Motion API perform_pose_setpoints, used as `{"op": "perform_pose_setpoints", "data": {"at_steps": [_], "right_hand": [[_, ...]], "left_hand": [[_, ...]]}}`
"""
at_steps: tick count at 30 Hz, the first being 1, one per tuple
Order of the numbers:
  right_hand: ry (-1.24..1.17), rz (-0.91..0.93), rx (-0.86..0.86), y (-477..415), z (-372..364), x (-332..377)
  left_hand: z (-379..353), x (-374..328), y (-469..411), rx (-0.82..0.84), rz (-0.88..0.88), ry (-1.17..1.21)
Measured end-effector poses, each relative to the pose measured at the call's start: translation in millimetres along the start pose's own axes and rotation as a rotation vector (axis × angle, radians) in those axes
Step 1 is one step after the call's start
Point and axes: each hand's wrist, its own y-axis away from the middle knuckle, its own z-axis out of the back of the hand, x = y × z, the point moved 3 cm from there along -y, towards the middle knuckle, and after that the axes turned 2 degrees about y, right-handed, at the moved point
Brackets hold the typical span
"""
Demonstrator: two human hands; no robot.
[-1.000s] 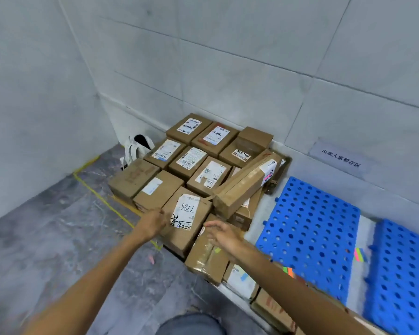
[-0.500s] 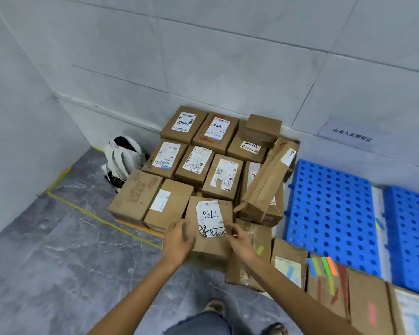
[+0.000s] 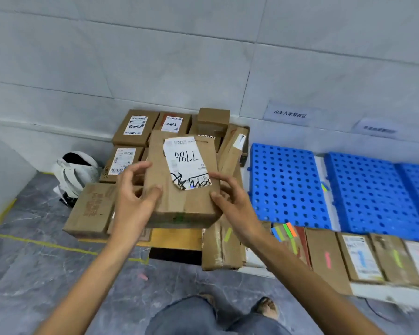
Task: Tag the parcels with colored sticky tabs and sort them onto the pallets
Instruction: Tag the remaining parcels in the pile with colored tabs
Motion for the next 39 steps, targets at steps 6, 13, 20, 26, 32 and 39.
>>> {"op": "perform_pose_setpoints", "data": {"at_steps": [6,13,20,26,32,39], "right_hand": [[0.123,0.097,-0.334,13,120,12],[0.305,-0.009,-0.546,78,270,-45],[0.415,-0.275,-0.531,129,358,-120],[0.551,-0.342,-0.268,154,373,-177],[0.63,-0.247,-0.154,153,393,-181],[0.752,-0.013,-0.27,139,412,-134]], "left_hand": [[-114,-43,17,0.303,-0.04,0.067],[-266,-25,73,0.667,0.016,-0.006],[-367,49,115,0.817,0.308,-0.133],[-378,144,96,0.746,0.077,-0.871],[-377,169,97,0.672,-0.029,-1.043],[-377,86,82,0.349,0.093,-0.401]]}}
